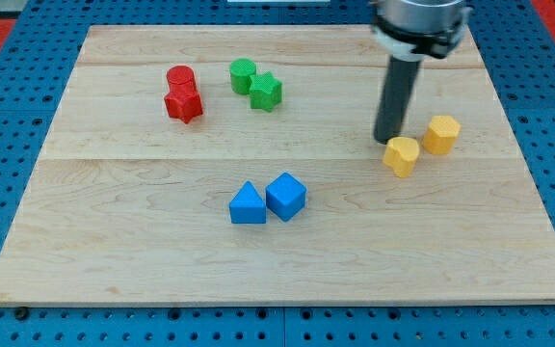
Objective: Push the yellow heart into the yellow hexagon
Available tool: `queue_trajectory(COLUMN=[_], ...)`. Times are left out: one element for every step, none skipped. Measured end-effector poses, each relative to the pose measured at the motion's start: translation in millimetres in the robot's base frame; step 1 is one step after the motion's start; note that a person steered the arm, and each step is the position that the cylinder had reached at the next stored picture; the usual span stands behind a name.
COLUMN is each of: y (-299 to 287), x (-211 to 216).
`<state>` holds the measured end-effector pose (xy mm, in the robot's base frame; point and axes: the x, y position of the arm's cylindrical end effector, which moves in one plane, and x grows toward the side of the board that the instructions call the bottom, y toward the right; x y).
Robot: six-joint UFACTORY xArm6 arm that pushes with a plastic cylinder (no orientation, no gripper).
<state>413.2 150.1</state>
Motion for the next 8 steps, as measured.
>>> queue_trajectory(y=[-12, -66, -88, -55, -41, -41, -34, -16], x=[11, 20, 27, 36, 57, 66, 58, 49])
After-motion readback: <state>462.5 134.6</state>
